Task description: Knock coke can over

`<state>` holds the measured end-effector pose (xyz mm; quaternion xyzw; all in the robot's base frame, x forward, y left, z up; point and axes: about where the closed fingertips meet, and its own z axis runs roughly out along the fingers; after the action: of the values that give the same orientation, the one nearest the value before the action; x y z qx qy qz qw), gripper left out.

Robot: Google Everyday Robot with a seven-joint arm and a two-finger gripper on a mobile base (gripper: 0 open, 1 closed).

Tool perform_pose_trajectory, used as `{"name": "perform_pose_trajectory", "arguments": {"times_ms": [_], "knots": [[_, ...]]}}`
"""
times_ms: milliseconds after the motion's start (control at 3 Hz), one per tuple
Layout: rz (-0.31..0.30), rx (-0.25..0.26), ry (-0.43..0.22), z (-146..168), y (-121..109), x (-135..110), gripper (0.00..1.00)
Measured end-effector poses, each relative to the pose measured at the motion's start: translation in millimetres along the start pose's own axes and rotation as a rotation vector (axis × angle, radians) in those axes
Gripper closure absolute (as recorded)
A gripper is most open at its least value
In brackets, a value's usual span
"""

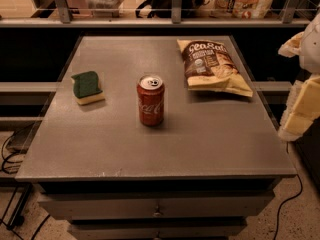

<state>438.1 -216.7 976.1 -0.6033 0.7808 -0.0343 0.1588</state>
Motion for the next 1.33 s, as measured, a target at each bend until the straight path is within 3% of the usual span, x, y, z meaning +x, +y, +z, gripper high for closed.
{"name": "perform_pose_trajectory", "arguments": {"times_ms": [667,1000,1333], "knots": [[0.000,0.000,0.000,0,0,0,0.00],[-0.019,-0.017,-0.072,5,0,-5,0.00],[-0.061,-0.077,-0.255,26,1,-19,0.00]]}}
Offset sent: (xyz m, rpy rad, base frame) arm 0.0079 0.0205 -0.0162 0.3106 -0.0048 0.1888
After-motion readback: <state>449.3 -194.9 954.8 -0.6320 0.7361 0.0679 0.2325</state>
